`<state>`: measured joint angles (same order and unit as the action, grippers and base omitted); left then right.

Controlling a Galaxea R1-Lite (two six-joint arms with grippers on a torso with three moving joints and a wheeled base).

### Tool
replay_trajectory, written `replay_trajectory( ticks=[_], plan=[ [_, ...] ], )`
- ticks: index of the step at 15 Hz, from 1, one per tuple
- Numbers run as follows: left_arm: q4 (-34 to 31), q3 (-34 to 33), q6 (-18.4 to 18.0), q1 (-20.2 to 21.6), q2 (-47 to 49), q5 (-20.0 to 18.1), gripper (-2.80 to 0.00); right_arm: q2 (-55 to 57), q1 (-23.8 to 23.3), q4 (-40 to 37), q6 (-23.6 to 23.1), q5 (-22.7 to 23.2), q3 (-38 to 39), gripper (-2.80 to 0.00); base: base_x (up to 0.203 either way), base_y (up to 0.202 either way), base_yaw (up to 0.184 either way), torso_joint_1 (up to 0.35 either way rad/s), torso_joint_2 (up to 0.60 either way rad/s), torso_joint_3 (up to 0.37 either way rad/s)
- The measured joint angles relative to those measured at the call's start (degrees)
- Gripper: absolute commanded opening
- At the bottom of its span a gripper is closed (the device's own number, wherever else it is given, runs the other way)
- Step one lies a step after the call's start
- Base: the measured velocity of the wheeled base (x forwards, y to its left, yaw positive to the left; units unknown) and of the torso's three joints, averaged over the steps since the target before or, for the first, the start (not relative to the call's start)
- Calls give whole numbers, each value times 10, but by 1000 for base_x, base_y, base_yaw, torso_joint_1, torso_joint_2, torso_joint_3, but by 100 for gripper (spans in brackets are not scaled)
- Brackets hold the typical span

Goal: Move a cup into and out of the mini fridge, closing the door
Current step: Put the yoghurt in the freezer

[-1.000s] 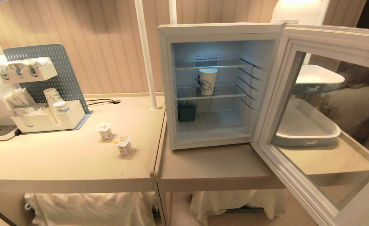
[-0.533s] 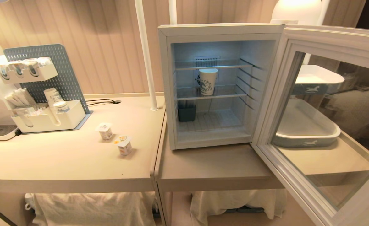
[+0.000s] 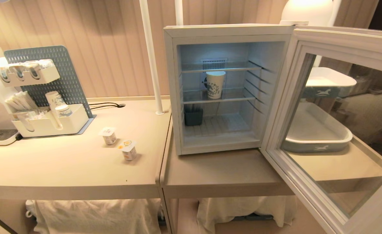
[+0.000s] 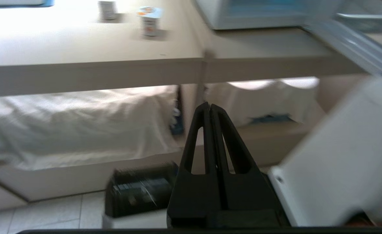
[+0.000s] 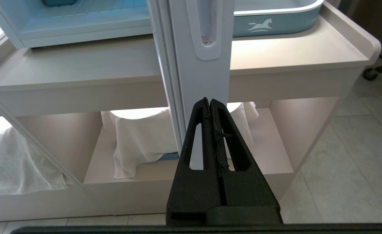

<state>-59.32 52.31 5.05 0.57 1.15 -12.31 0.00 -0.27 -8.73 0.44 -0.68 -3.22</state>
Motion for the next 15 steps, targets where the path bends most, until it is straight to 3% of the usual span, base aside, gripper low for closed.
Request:
replay_trajectory(
  ticks=[3, 5, 7, 15],
  plan=[
    [231, -231, -9, -2, -9, 79, -280, 0, 0, 0, 0, 0, 0, -280, 0, 0, 0, 0, 0, 0],
    [421, -388, -34, -1, -11, 110, -280, 0, 0, 0, 0, 0, 0, -280, 0, 0, 0, 0, 0, 0],
    [555, -484, -58, -2, -11, 125, -280, 0, 0, 0, 0, 0, 0, -280, 0, 0, 0, 0, 0, 0],
    [587, -523, -74, -2, -11, 126, -280, 0, 1, 0, 0, 0, 0, -280, 0, 0, 0, 0, 0, 0]
  ],
)
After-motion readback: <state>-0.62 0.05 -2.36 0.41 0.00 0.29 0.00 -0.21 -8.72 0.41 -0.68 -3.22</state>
